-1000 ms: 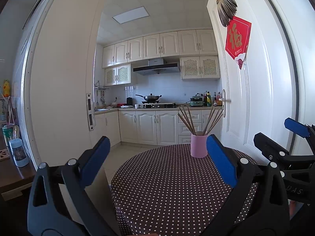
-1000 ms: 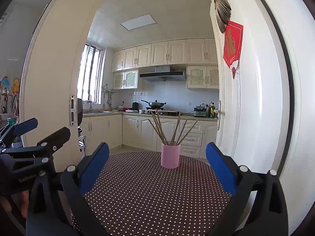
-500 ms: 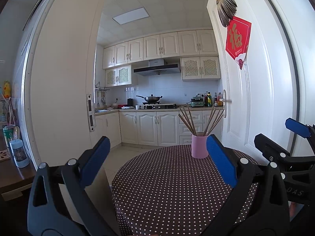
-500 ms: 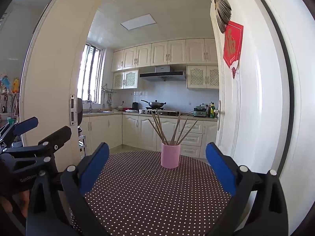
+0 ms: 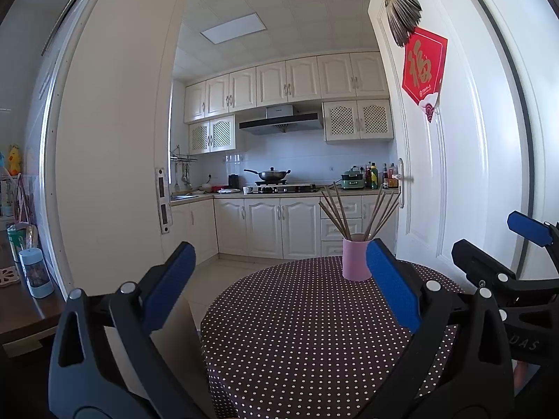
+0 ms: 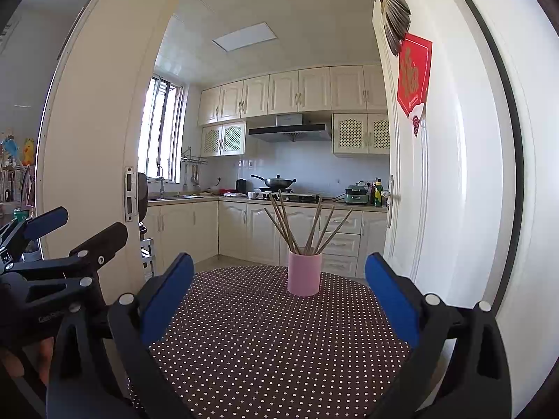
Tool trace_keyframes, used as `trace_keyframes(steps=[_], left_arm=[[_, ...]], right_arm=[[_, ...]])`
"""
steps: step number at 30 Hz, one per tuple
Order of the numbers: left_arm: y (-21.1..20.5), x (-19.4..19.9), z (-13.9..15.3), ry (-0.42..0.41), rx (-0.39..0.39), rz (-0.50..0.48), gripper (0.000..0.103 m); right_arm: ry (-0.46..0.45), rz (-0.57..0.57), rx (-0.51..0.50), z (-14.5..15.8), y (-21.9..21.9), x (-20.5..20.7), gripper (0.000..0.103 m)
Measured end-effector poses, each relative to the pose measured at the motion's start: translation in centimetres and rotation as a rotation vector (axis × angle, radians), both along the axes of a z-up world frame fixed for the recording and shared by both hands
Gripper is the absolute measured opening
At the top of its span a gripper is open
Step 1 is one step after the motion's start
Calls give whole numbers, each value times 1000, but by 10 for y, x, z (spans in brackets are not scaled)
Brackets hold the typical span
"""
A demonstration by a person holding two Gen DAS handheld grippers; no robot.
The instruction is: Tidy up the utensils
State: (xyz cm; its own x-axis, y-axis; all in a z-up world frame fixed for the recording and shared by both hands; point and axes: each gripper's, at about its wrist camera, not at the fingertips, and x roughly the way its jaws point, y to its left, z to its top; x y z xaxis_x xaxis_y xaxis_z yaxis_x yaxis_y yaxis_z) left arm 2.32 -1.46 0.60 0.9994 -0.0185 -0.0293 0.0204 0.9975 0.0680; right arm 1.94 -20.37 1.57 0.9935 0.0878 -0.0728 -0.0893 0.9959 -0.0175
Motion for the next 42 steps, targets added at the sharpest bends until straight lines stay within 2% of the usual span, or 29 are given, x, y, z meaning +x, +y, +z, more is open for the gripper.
trace_keyframes(steps=[42], left_arm=[[-5, -1, -1, -9, 19, 21, 96]], right_arm=[[17, 1, 13, -2, -1, 0, 95]])
